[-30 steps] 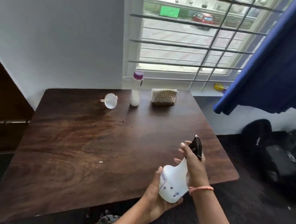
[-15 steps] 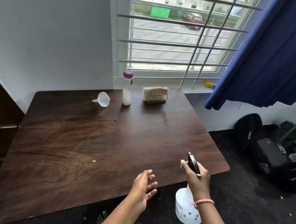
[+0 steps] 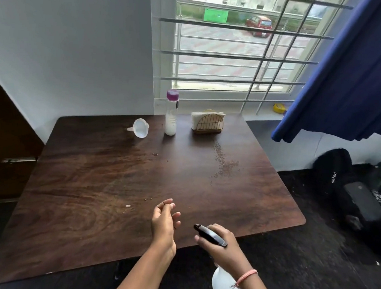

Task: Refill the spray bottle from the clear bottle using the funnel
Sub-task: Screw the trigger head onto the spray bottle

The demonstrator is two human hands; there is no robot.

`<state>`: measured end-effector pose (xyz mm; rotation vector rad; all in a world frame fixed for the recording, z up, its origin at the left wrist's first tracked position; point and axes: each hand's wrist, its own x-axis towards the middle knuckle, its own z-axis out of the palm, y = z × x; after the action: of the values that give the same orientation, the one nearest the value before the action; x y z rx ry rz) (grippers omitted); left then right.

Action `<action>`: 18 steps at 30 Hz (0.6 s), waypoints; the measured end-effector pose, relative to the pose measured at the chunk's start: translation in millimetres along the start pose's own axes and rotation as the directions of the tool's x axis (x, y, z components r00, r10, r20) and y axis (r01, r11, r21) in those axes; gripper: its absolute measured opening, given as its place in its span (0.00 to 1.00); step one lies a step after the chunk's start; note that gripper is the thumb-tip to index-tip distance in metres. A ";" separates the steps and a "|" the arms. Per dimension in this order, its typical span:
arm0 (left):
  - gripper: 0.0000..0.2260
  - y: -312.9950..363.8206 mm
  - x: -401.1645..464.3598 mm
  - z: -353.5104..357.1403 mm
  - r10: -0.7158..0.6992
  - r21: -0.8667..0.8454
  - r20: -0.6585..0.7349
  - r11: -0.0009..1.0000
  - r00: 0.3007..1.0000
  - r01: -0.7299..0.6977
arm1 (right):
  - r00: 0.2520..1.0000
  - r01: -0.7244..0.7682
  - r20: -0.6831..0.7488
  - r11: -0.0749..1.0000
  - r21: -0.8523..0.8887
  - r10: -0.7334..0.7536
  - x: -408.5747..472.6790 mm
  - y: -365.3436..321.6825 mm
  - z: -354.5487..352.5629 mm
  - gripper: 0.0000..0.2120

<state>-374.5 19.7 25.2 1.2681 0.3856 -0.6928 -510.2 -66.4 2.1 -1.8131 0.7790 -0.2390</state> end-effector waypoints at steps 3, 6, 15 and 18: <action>0.12 14.4 11.0 -13.8 0.077 0.040 0.001 0.996 0.997 -0.077 | 0.998 0.039 0.042 0.995 0.088 -0.043 16.2 -24.4 10.2 0.10; 0.16 34.0 23.5 -24.2 0.069 0.220 0.084 0.972 0.994 -0.086 | 0.993 0.099 0.038 0.962 0.255 -0.112 41.8 -64.4 20.4 0.07; 0.36 123.5 92.0 -44.0 0.094 0.396 0.630 0.815 0.771 -0.423 | 0.962 0.145 0.112 0.814 0.563 -0.250 147.0 -206.4 77.2 0.18; 0.30 152.6 129.7 -49.3 0.315 0.460 0.496 0.695 0.809 -0.552 | 0.977 0.108 0.093 0.816 0.568 -0.194 182.9 -220.9 109.5 0.17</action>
<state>-172.0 53.9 43.4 1.6875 -0.5106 -0.6334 -227.7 -52.6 121.5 -1.3074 0.3960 -0.3905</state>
